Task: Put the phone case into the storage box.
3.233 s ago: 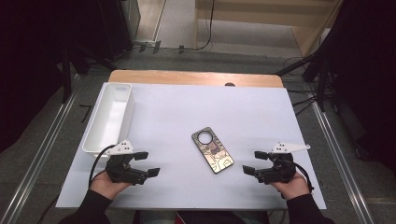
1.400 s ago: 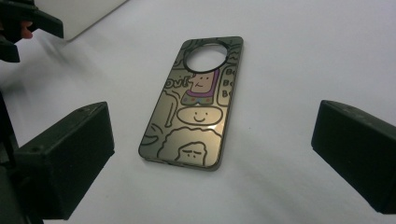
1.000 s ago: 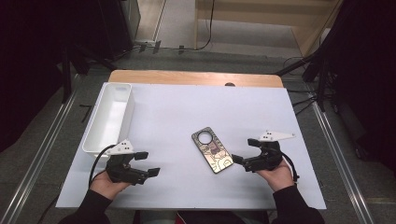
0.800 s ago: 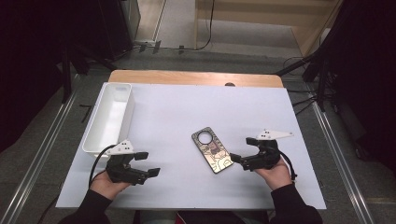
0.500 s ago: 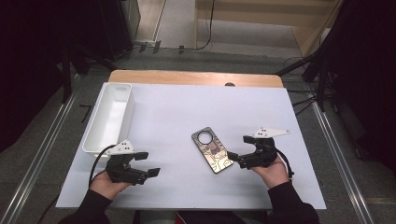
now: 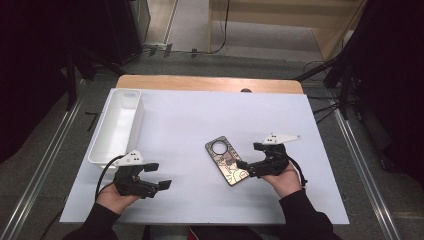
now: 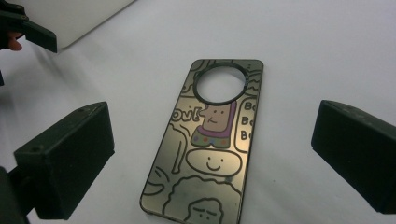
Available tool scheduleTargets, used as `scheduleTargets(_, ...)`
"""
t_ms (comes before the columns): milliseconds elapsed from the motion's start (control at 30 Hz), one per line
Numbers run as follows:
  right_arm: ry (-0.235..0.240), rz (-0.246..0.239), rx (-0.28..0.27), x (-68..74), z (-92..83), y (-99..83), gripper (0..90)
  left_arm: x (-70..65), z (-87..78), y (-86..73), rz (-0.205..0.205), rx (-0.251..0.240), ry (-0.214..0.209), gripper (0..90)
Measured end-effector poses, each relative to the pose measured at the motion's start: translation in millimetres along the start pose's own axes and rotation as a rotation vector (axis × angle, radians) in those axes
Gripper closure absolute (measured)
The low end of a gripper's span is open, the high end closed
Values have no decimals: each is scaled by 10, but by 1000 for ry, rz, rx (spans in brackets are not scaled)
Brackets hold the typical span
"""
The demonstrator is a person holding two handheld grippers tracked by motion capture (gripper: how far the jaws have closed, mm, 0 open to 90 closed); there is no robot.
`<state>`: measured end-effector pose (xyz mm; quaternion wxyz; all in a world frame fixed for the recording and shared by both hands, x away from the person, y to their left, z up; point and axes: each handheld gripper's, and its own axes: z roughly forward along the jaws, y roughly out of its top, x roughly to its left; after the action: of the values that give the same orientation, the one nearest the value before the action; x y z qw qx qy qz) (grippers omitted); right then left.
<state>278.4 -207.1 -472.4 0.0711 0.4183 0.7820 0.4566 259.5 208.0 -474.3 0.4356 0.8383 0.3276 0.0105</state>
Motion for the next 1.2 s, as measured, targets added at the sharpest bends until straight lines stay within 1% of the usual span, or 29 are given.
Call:
scheduleTargets(333,0,-6,0,54,171,94,0,-1,-3,-1,0,-6,-4,166)
scheduleTargets(633,-10,-15,1,139,331,213,0,-3,-7,-2,1,-5,-3,166)
scheduleTargets(700,-13,-22,0,145,347,224,0,-3,-8,-3,1,-6,-2,166)
scheduleTargets(1200,-31,-18,12,162,414,201,0,-1,-10,-4,2,-6,-5,166)
